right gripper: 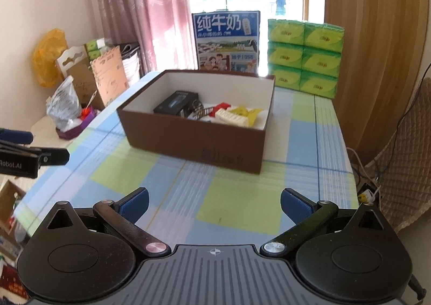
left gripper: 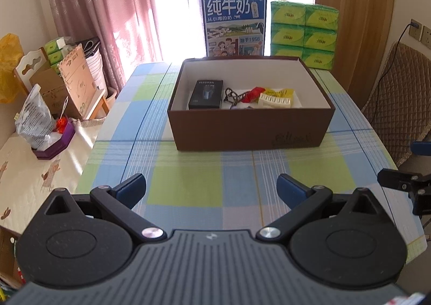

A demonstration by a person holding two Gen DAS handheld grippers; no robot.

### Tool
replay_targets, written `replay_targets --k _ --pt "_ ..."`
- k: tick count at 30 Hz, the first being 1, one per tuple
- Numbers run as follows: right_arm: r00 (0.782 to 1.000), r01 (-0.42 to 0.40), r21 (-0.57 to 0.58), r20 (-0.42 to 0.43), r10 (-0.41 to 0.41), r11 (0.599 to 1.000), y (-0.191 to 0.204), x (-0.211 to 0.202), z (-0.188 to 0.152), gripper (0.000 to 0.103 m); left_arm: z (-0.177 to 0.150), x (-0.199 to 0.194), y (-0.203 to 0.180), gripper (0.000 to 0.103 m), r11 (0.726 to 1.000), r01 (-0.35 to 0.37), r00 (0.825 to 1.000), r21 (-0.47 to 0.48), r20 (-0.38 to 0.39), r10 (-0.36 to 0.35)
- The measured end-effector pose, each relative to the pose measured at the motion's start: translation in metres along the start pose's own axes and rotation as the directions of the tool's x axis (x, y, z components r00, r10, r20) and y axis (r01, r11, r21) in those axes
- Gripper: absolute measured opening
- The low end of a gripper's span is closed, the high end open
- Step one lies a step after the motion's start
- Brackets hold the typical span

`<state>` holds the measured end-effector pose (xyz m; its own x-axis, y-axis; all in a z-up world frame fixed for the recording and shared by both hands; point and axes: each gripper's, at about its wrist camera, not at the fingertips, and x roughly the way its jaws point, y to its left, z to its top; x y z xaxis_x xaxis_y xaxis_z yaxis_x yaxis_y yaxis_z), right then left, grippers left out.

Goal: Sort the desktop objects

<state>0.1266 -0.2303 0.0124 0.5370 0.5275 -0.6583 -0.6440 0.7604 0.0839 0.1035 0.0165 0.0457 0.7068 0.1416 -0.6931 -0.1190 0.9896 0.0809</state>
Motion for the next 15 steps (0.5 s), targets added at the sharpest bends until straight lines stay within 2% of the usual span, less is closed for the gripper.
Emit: replay_targets --k 15 --pt "0.997 -0.047 -0.041 -0.060 0.044 0.998 0.007 -0.016 -0.036 0.101 -0.037 -0.018 -0.009 0.102 0.999 -0.048 0.998 -0.016 -0.048 0.047"
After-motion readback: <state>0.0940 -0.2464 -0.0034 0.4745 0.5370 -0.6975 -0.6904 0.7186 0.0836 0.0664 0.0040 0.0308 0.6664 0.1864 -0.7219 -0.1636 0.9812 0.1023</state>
